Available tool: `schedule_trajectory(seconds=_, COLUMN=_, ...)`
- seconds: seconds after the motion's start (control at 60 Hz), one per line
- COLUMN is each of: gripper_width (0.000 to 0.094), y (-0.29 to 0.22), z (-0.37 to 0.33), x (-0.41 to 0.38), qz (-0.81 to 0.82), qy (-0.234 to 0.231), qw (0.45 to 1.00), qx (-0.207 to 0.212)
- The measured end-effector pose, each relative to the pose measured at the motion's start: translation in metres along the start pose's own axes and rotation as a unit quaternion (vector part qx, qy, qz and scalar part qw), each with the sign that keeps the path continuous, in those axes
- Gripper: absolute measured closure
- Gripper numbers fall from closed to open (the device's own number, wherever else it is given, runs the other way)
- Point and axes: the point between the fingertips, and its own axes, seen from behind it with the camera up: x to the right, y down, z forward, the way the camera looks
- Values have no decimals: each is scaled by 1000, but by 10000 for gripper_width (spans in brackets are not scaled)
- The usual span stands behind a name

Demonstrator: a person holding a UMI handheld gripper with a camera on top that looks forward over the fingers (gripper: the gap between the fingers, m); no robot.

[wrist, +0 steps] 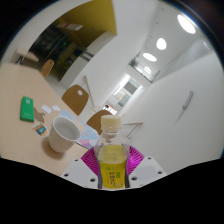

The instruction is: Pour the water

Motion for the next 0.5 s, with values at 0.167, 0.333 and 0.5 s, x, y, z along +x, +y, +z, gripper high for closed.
schedule_trajectory(seconds=0.167, gripper_width=627, y=-50, z=25, x=33, qz=-444, qy=40, qw=895, qx=2)
schedule_trajectory(seconds=0.333, gripper_width=626, y=-56, z=9, x=32, qz=-686, qy=21, qw=727, qx=-3)
schedule_trajectory(seconds=0.5, gripper_width=627, y=-78, z=-19, x=58, qz=-647, qy=37, qw=762, qx=11)
